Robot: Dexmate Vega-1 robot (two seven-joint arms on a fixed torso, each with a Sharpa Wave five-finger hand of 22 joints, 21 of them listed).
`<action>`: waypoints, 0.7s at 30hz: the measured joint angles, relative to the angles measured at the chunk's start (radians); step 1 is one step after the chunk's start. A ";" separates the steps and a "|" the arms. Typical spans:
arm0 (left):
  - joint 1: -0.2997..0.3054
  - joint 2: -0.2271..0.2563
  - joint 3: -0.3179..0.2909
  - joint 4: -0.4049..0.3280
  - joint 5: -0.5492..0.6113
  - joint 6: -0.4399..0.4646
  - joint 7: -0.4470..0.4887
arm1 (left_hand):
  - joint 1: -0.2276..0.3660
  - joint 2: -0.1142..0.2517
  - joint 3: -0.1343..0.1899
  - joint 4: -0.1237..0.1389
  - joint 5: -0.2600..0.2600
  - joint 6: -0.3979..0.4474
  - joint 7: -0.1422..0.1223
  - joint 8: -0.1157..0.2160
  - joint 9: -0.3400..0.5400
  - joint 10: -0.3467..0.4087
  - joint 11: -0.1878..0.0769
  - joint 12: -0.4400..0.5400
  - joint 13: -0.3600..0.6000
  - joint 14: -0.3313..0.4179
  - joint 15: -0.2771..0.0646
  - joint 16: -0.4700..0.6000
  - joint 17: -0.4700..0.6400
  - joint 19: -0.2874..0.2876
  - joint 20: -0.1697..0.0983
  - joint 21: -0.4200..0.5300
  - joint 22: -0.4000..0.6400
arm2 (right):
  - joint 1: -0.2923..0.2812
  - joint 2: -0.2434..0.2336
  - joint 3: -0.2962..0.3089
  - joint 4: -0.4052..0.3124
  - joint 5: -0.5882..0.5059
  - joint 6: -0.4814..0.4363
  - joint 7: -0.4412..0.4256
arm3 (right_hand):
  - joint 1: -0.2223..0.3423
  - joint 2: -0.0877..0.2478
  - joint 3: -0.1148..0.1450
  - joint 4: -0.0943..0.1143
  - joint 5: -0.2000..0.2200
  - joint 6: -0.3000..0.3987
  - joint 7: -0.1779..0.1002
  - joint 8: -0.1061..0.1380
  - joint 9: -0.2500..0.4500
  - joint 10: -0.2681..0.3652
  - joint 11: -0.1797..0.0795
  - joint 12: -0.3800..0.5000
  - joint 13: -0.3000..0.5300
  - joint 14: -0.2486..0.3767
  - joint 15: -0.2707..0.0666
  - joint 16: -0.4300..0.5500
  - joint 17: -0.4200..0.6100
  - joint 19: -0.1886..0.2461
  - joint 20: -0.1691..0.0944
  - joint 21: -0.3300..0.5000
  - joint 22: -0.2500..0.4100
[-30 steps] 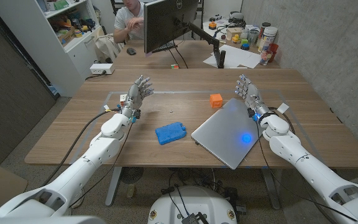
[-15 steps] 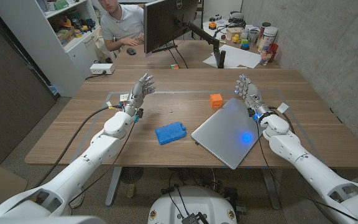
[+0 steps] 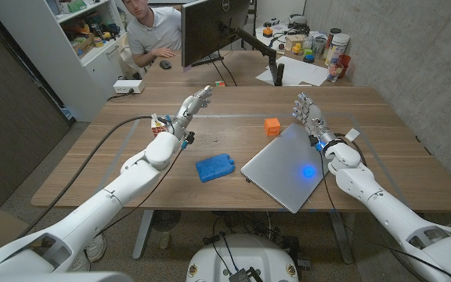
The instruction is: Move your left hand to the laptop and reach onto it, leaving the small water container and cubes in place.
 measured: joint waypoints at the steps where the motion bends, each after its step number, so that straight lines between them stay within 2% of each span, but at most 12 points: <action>1: -0.005 0.005 0.015 -0.028 0.044 0.023 0.009 | 0.000 0.000 0.000 0.000 0.000 0.000 0.000 0.000 0.000 0.000 0.000 0.000 0.000 0.000 0.000 0.000 0.000 0.000 0.000 0.000 0.000 | 0.000 0.000 0.000 0.000 0.000 0.000 0.001 | 0.000 0.000 0.000 0.000 0.000 0.000 0.000 0.000 0.000 0.000 0.000 0.000 0.000 0.000 0.000 0.000 0.000 0.000 0.000 0.000 0.000; 3: -0.012 0.012 0.034 -0.066 0.133 0.072 0.019 | 0.000 0.000 0.000 0.000 0.000 0.000 0.000 0.000 0.000 0.000 0.000 0.000 0.000 0.000 0.000 0.000 0.000 0.000 0.000 0.000 0.000 | 0.002 0.001 -0.001 0.001 -0.001 0.001 0.002 | 0.000 0.000 0.000 0.000 0.000 0.000 0.000 0.000 0.000 0.000 0.000 0.000 0.000 0.000 0.000 0.000 0.000 0.000 0.000 0.000 0.000; 6: -0.022 0.018 0.062 -0.110 0.133 0.072 0.019 | 0.000 0.000 0.000 0.000 0.000 0.000 0.000 0.000 0.000 0.000 0.000 0.000 0.000 0.000 0.000 0.000 0.000 0.000 0.000 0.000 0.000 | 0.003 0.001 -0.001 0.002 -0.002 0.001 0.003 | 0.000 0.000 0.000 0.000 0.000 0.000 0.000 0.000 0.000 0.000 0.000 0.000 0.000 0.000 0.000 0.000 0.000 0.000 0.000 0.000 0.000; 7: -0.025 0.019 0.072 -0.123 0.218 0.115 0.025 | 0.000 0.000 0.000 0.000 0.000 0.000 0.000 0.000 0.000 0.000 0.000 0.000 0.000 0.000 0.000 0.000 0.000 0.000 0.000 0.000 0.000 | 0.005 0.001 -0.001 0.003 -0.003 0.001 0.004 | 0.000 0.000 0.000 0.000 0.000 0.000 0.000 0.000 0.000 0.000 0.000 0.000 0.000 0.000 0.000 0.000 0.000 0.000 0.000 0.000 0.000; 10: -0.035 0.020 0.100 -0.160 0.218 0.115 0.025 | 0.000 0.000 0.000 0.000 0.000 0.000 0.000 0.000 0.000 0.000 0.000 0.000 0.000 0.000 0.000 0.000 0.000 0.000 0.000 0.000 0.000 | 0.005 0.001 -0.001 0.003 -0.004 0.001 0.004 | 0.000 0.000 0.000 0.000 0.000 0.000 0.000 0.000 0.000 0.000 0.000 0.000 0.000 0.000 0.000 0.000 0.000 0.000 0.000 0.000 0.000; 11: -0.039 0.020 0.111 -0.172 0.338 0.172 0.023 | 0.000 0.000 0.000 0.000 0.000 0.000 0.000 0.000 0.000 0.000 0.000 0.000 0.000 0.000 0.000 0.000 0.000 0.000 0.000 0.000 0.000 | 0.006 -0.001 -0.002 0.001 -0.005 0.001 0.004 | 0.000 0.000 0.000 0.000 0.000 0.000 0.000 0.000 0.000 0.000 0.000 0.000 0.000 0.000 0.000 0.000 0.000 0.000 0.000 0.000 0.000; 21: -0.071 0.003 0.225 -0.267 0.338 0.172 0.023 | 0.000 0.000 0.000 0.000 0.000 0.000 0.000 0.000 0.000 0.000 0.000 0.000 0.000 0.000 0.000 0.000 0.000 0.000 0.000 0.000 0.000 | 0.006 -0.001 -0.002 0.001 -0.007 -0.003 -0.001 | 0.000 0.000 0.000 0.000 0.000 0.000 0.000 0.000 0.000 0.000 0.000 0.000 0.000 0.000 0.000 0.000 0.000 0.000 0.000 0.000 0.000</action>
